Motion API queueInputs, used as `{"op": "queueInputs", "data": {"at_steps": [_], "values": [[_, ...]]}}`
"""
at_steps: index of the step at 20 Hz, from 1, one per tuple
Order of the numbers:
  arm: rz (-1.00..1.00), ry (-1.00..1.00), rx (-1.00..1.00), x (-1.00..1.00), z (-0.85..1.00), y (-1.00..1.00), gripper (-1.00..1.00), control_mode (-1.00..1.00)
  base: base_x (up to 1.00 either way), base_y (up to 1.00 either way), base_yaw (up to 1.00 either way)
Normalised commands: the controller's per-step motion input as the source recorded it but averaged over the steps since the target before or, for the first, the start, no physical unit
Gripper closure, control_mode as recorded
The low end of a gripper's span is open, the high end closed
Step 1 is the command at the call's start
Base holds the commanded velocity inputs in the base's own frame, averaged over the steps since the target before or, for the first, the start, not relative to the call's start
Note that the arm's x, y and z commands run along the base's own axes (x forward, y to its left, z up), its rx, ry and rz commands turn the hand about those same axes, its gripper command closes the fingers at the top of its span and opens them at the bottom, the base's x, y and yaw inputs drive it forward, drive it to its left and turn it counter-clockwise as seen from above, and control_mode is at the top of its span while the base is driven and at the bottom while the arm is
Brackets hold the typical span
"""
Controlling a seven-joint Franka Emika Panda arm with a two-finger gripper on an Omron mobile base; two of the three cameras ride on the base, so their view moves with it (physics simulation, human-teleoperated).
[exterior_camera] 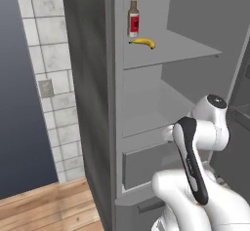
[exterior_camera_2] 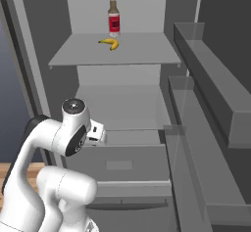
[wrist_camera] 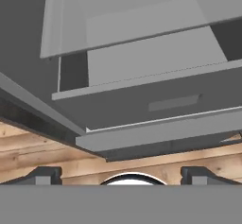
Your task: Pick the tangerine and banana from the fridge and place them on the plate next to the blender to make a fruit smoothie.
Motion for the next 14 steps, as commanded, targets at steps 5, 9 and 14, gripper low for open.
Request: {"op": "queueInputs", "data": {"at_steps": [5,9,14], "values": [[0.0,0.0,0.0,0.28,0.51,0.0,-1.0,-1.0,0.0,0.0,0.0],[-0.02,-0.02,-0.05,0.46,1.0,-0.01,-1.0,-1.0,0.0,0.0,0.0],[-0.06,-0.09,-0.09,0.33,1.0,0.0,-1.0,-1.0,0.0,0.0,0.0]]}}
